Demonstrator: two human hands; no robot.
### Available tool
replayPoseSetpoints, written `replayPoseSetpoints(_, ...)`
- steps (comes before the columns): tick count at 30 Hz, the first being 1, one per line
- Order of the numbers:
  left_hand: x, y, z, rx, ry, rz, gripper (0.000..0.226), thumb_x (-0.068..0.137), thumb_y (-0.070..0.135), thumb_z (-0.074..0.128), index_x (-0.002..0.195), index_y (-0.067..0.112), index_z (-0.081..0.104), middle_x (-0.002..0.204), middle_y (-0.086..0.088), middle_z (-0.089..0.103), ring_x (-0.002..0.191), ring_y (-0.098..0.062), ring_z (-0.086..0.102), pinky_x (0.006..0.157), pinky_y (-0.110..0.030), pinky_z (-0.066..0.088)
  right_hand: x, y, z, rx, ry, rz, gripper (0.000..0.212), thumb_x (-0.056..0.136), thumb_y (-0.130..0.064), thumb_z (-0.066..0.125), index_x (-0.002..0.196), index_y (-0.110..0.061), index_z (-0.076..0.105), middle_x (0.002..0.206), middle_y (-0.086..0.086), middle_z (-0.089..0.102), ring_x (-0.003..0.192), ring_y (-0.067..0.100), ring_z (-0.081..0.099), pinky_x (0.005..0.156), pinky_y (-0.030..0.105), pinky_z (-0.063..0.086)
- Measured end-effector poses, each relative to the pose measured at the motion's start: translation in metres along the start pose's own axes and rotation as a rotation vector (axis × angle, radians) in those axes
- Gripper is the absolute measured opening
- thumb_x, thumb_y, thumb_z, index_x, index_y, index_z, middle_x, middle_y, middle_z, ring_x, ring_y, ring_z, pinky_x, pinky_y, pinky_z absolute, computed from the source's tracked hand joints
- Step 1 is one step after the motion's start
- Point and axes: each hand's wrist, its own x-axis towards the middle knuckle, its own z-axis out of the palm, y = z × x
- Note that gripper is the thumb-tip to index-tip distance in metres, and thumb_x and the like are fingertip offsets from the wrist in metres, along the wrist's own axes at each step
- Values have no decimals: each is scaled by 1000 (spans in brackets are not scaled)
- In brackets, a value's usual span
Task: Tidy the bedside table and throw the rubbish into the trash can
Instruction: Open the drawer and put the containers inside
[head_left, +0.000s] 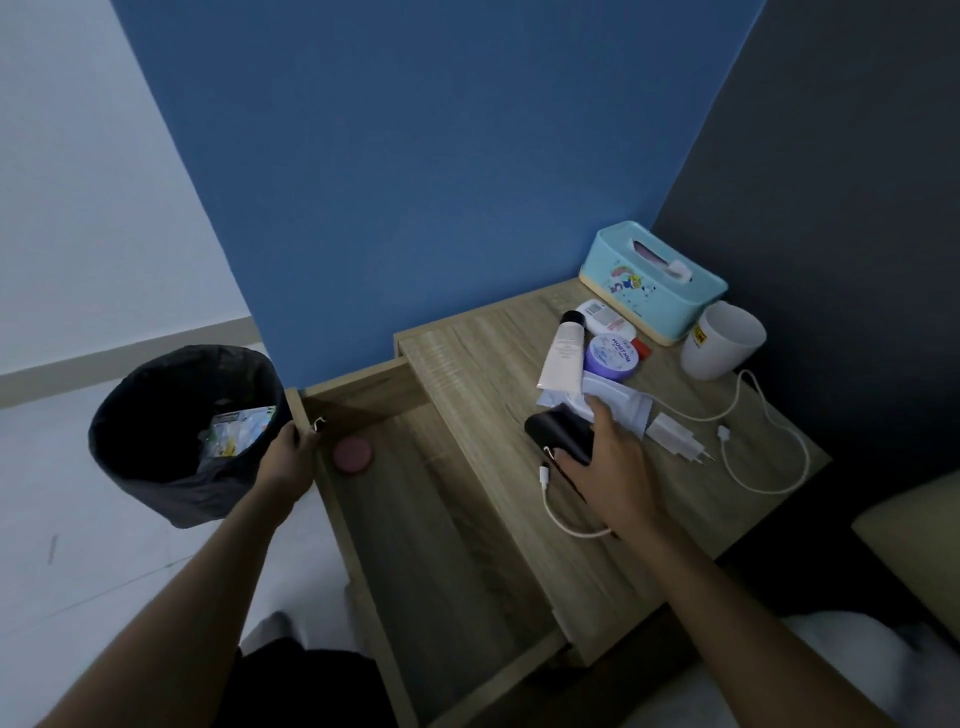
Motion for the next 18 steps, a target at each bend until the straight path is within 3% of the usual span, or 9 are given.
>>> replayPoseSetpoints(4,-2,2,-1,-13,-8,-5,37,101,25,37,130,6,46,113,-14,56,99,-26,54,81,-38,44,10,-29,-11,80,118,-77,70,88,-35,64,147,-19,29,142,10,48,129,24,46,102,35,40)
replayPoseSetpoints(6,-3,3,-2,-23,-21,-9,36,100,26,38,128,6,48,114,-15,58,100,-29,57,83,-41,47,17,-47,-13,90,176,-147,62,89,-34,63,144,-18,37,136,12,53,125,27,49,97,32,39)
replayPoseSetpoints(10,-7,5,-4,-37,-31,-8,35,100,29,37,126,8,50,113,-16,60,99,-29,59,82,-41,50,31,-88,2,132,225,-227,58,86,-37,65,138,-19,46,125,11,60,114,30,54,92,38,44)
replayPoseSetpoints(14,-8,7,-3,-55,-24,3,34,100,29,36,124,10,51,112,-15,61,95,-26,59,78,-38,49,35,-133,36,105,153,-256,61,85,-43,63,139,-22,45,119,12,61,108,32,56,85,40,49)
replayPoseSetpoints(18,-4,6,-1,-37,1,5,33,101,28,34,122,10,50,112,-17,61,99,-30,59,85,-45,50,21,-163,84,60,-5,-241,62,87,-44,61,141,-22,41,123,14,57,111,31,55,81,36,48)
